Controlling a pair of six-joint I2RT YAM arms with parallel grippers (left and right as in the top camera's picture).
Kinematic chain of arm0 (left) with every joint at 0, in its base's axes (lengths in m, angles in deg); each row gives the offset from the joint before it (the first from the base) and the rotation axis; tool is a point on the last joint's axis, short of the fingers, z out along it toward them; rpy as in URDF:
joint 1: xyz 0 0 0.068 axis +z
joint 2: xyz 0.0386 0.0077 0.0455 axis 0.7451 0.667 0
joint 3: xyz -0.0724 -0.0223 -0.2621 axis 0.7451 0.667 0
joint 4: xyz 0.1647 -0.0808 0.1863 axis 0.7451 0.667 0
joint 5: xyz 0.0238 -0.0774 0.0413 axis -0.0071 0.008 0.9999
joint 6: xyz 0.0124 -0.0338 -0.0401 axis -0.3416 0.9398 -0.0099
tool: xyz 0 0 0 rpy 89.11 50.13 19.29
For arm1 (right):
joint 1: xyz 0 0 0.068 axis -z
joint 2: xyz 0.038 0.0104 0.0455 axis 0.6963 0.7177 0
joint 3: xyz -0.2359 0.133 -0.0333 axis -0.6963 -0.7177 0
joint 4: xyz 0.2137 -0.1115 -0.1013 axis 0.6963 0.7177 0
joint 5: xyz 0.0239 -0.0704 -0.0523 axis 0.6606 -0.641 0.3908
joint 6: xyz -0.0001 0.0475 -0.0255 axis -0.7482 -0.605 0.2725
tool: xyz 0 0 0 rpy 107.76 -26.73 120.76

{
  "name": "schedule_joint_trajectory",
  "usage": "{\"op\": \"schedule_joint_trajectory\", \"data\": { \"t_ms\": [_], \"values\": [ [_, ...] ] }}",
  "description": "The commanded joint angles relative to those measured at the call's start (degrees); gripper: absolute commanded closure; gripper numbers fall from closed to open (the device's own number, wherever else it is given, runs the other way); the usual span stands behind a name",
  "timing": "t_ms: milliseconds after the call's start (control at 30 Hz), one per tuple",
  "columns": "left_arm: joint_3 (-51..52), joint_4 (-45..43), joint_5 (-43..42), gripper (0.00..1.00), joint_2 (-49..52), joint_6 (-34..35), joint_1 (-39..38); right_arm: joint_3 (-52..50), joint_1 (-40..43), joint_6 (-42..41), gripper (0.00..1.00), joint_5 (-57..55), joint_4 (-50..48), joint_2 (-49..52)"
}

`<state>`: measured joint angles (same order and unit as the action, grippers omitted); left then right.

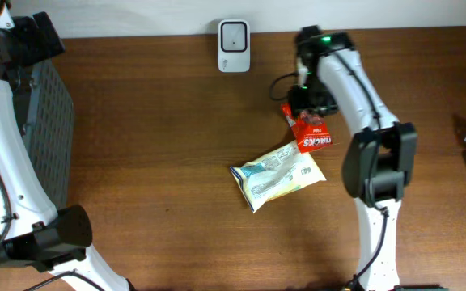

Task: Scan the item barcode
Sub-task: 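Hold the red bag up to the scanner with right gripper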

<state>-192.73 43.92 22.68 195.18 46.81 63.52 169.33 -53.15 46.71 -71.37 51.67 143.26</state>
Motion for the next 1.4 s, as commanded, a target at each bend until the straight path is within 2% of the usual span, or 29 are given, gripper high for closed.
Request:
{"op": "schedule_joint_trajectory", "data": {
  "t_ms": [0, 67, 133, 200, 300, 467, 667, 767, 1033, 1233, 1367],
  "values": [
    [0.0, 0.1, -0.2, 0.01, -0.5, 0.5, 0.2, -3.7, 2.6, 4.3, 0.33, 8.1, -0.6, -0.6],
    [0.0, 0.1, -0.2, 0.01, -0.5, 0.5, 0.2, -6.4, 3.9, 4.3, 0.33, 9.1, -3.4, -0.6],
    [0.0, 0.1, -0.2, 0.01, -0.5, 0.5, 0.2, -9.2, 4.2, 4.3, 0.39, 10.4, -6.3, -0.6],
    [0.0, 0.1, -0.2, 0.01, -0.5, 0.5, 0.2, -10.9, 4.2, 4.3, 0.50, 10.4, -7.7, -0.6],
    [0.0, 0.1, -0.2, 0.01, -0.5, 0.5, 0.2, -12.2, 3.8, 4.3, 0.80, 10.4, -9.9, -0.6],
    [0.0, 0.1, -0.2, 0.01, -0.5, 0.5, 0.2, -10.3, 3.5, 0.5, 0.90, 9.0, -9.9, -0.7],
    [0.0, 0.1, -0.2, 0.01, -0.5, 0.5, 0.2, -0.9, 2.5, -4.8, 0.91, 4.0, -7.3, -0.7],
    [0.0, 0.1, -0.2, 0.01, -0.5, 0.5, 0.2, 3.1, 0.8, -6.4, 0.93, 4.1, -9.6, -0.7],
    [0.0, 0.1, -0.2, 0.01, -0.5, 0.5, 0.2, 3.9, -7.6, -6.4, 0.96, 2.2, -34.4, -0.6],
    [0.0, 0.1, -0.2, 0.01, -0.5, 0.5, 0.2, 3.9, -13.7, -6.3, 0.96, -17.4, -47.8, -0.1],
    [0.0, 0.1, -0.2, 0.01, -0.5, 0.5, 0.2, 3.9, -15.3, -6.2, 0.96, -22.3, -53.4, 2.1]
  ]
}}
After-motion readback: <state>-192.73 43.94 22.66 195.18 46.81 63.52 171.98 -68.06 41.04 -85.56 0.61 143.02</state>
